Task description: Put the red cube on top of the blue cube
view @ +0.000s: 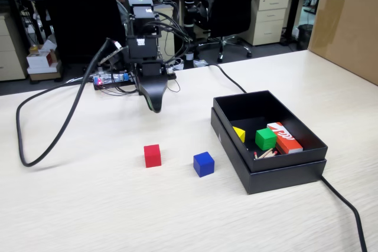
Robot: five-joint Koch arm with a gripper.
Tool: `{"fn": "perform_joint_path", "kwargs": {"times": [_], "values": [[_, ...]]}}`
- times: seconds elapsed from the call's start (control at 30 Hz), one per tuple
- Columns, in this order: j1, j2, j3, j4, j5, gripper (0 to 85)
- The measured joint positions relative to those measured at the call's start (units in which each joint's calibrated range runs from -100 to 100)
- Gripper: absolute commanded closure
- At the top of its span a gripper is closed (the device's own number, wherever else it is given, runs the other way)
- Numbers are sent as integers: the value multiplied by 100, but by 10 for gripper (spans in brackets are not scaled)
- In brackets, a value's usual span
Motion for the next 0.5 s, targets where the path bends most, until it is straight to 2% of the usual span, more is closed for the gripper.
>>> {"fn": "perform_joint_path", "kwargs": {"times": [0.5], "values": [[-122,2382,1187,0,-29,408]]}}
